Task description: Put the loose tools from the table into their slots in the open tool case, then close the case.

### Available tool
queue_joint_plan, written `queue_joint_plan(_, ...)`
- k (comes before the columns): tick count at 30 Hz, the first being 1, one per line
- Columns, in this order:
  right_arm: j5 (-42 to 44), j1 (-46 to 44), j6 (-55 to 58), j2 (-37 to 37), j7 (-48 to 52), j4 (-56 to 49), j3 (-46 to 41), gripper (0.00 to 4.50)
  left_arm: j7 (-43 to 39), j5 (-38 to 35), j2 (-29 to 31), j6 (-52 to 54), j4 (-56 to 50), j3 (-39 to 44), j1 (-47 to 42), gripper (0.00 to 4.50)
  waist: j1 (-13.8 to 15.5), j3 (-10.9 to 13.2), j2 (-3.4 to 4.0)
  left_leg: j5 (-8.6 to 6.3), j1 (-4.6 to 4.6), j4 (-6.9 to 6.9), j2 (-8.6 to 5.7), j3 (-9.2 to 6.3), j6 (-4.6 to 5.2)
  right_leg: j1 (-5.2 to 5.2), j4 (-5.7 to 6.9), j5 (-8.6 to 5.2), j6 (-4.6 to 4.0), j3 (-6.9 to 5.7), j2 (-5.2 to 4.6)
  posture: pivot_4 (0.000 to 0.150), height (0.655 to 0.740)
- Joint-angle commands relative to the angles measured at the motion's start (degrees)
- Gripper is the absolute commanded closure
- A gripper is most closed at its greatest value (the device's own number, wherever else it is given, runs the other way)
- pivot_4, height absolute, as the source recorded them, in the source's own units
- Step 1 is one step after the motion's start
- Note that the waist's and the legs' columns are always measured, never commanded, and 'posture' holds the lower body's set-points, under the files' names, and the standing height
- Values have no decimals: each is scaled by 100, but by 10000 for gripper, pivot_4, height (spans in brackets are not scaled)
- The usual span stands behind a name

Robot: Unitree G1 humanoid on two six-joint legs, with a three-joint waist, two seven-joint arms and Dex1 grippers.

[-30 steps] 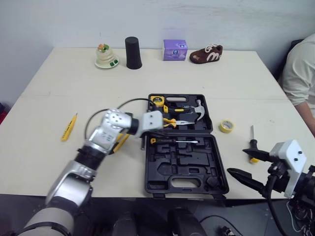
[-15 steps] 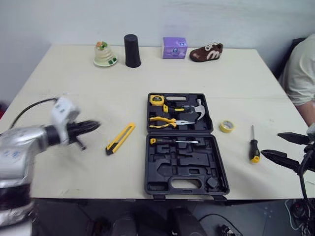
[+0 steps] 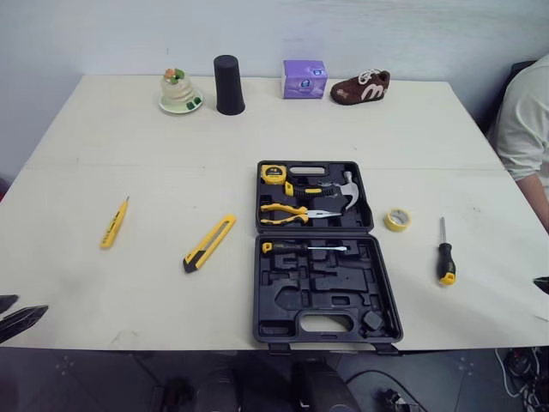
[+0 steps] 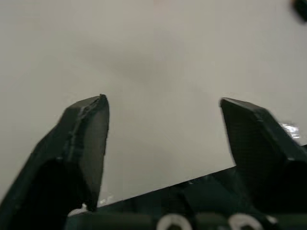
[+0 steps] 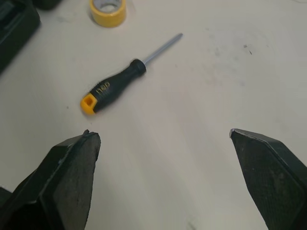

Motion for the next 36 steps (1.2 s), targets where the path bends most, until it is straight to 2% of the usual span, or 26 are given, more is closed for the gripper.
queue_joint_plan(1,-90,31,-131,-143,143,194,-394,0,-62,-3,288,-395,380,83,-113,477,-34,1,5,-2,1,-2,-2,4,2,0,-1,0,0,1,-6,1500,7296)
queue_joint_plan(4,-147,-70,-309,-164,242,503,-368,0,62,-52,394,-582,423,-274,-503,477,-52,3,9,-3,4,-8,-9,12,5,0,-1,1,3,4,-12,1500,7296)
queue_joint_plan(6,-148,-147,-413,-180,352,728,-307,0,-22,-275,376,-454,88,-574,-745,477,-54,3,10,-3,4,-8,-10,15,5,0,-1,4,7,4,-12,1500,7296)
queue_joint_plan(9,159,-150,-33,129,297,67,-352,0,-191,-848,345,29,-778,-1149,-1094,477,-48,4,10,-4,4,-11,-11,19,6,0,-1,55,101,4,-10,1500,7296)
queue_joint_plan(11,253,-152,261,253,115,-304,-335,0,-217,-1131,349,217,-1365,-1519,-1272,477,-42,4,11,-2,2,-11,-11,19,5,-2,-2,57,106,6,-7,1500,7296)
queue_joint_plan(14,342,54,1019,992,-965,-1954,-127,0,-139,-1423,382,319,-2134,-2266,-1795,477,-25,3,9,18,1,-10,-6,18,-27,-1,-3,58,109,9,3,1500,7296)
queue_joint_plan(19,539,-270,2480,1803,-2672,-3537,344,0,261,-2305,5,702,-2992,-3462,-3442,477,-3,10,25,32,-3,4,8,21,-30,-1,-1,65,121,23,37,1500,7296)
queue_joint_plan(22,471,-793,3388,2205,-3825,-4227,883,0,400,-2388,-269,663,-3286,-4168,-4227,477,-32,9,27,37,1,20,-4,32,-30,-1,9,73,132,33,56,1500,7296)
queue_joint_plan(28,230,-2088,4523,3366,-5580,-4708,1888,0,389,-2122,-1001,396,-2941,-5447,-5295,477,-24,8,29,63,-8,26,-6,40,-44,-38,54,71,128,49,78,1500,7296)
queue_joint_plan(33,-326,-2804,4639,4049,-6647,-4161,2147,0,240,-2177,-1383,245,-2786,-5787,-5800,477,-16,7,28,88,-37,30,-19,49,-43,-87,92,67,124,63,82,1500,7296)
queue_joint_plan(36,-540,-3040,4755,4186,-6945,-3957,2091,0,171,-2118,-1450,178,-2733,-5844,-5946,477,-17,7,28,93,-37,30,-28,53,-36,-88,96,67,125,57,82,1500,7296)
